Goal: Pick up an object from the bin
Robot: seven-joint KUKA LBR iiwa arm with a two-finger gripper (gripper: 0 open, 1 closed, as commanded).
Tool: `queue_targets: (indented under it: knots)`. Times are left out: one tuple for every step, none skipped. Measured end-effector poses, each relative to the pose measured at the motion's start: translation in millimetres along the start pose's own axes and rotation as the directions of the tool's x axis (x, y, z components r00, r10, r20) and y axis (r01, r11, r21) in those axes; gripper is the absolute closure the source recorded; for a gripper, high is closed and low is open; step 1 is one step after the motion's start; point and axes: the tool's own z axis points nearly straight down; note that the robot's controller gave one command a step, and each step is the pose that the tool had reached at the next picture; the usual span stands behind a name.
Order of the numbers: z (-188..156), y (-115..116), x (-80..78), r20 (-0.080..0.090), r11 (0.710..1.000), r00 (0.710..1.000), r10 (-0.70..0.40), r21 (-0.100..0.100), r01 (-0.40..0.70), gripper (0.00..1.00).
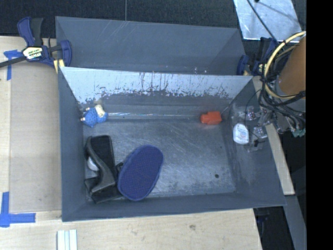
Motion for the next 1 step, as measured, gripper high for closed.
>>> queue_targets:
  knots:
    - [-101.3,-9.4,-8.4,0.002,1.000,1.000,0.014,0.001,-0.014,1.00]
